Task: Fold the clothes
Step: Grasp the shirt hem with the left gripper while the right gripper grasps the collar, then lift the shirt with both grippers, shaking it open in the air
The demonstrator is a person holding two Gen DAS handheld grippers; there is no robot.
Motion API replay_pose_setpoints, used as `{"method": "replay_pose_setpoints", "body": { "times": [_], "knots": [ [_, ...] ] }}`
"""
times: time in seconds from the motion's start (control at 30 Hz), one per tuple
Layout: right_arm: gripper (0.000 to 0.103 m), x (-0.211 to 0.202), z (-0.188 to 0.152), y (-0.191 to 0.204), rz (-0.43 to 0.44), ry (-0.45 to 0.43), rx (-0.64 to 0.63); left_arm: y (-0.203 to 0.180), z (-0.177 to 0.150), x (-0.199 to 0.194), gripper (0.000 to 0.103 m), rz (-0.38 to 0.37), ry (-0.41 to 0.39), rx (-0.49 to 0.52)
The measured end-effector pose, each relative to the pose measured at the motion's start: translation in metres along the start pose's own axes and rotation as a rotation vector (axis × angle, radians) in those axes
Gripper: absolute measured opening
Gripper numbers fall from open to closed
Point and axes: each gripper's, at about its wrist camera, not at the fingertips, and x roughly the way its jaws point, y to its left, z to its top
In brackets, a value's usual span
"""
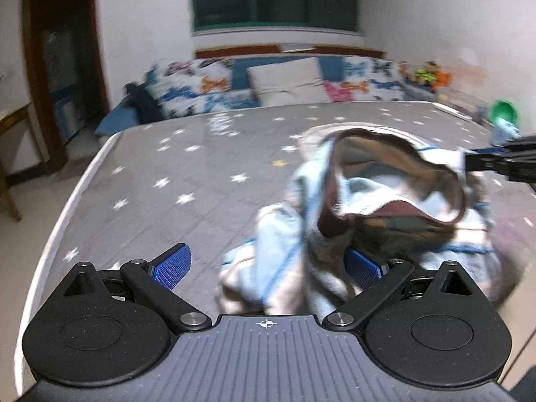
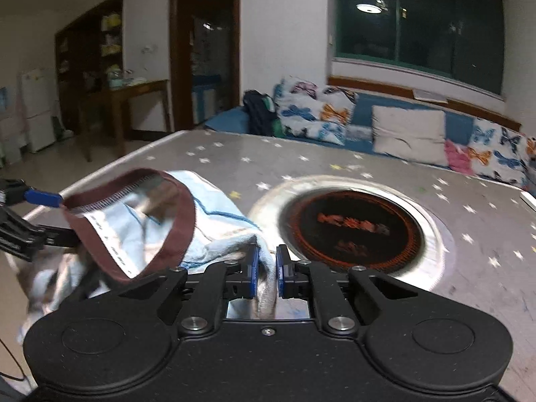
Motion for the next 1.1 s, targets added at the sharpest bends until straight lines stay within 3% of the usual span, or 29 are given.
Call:
{"method": "replay_pose_setpoints", "body": {
  "times": [0.17, 0.3, 0.37, 0.47, 0.77, 0.93, 1.1],
  "knots": [
    [0.012, 0.002, -0.006, -0.005, -0.023, 0.033, -0.017, -0.02, -0.001, 0.009, 0.068, -0.061, -0.001, 0.075],
    [0.012, 0.002, -0.004, -0.002, -0.009, 0.034, -0.061, -0.022, -0.001, 0.014, 0.048, -0.085, 0.009, 0.059],
    [0.012, 0.002, -0.004, 0.0, 0.001, 0.036, -0.082, -0.02, -0.001, 0.015, 0.027, -0.1, 0.015, 0.042],
    [0.016, 0.009, -0.002, 0.006, 0.021, 0.058, -0.115, -0.016, -0.002, 0.015, 0.017, -0.101, 0.015, 0.029],
    [0.038, 0.019, -0.009, 0.028, 0.062, 0.096, -0.237, 0.003, 0.014, -0.006, 0.01, -0.041, -0.049, 0.001],
    [0.049, 0.021, -0.004, 0.033, 0.058, 0.067, -0.275, 0.013, 0.023, -0.019, 0.01, 0.0, -0.095, 0.004],
    [0.05, 0.024, 0.001, 0.04, 0.076, 0.058, -0.301, 0.023, 0.024, -0.02, 0.01, 0.021, -0.085, -0.006]
  ]
}}
